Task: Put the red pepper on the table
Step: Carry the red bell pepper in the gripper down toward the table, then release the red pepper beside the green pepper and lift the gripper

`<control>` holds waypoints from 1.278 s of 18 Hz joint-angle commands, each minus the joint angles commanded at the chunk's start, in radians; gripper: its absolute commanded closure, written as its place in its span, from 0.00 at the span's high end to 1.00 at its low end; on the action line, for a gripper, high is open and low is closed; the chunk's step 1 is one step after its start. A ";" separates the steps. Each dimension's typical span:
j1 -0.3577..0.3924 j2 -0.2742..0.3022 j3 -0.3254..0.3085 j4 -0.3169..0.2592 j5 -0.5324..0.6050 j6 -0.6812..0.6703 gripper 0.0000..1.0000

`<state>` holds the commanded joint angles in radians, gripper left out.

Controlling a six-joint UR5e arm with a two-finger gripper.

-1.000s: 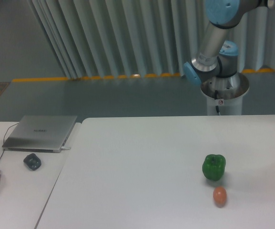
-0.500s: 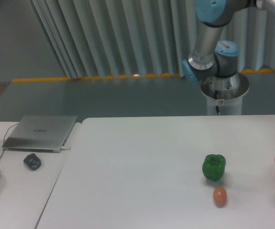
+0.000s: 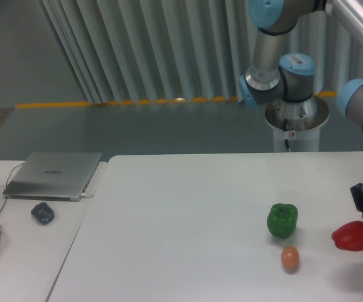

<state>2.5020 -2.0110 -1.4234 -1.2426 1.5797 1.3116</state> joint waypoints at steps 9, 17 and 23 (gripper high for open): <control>-0.045 -0.006 -0.078 0.051 0.111 0.002 0.13; -0.046 -0.003 -0.092 0.049 0.109 0.003 0.24; -0.046 -0.006 -0.086 0.057 0.106 0.012 1.00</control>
<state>2.4559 -2.0172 -1.5095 -1.1858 1.6859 1.3238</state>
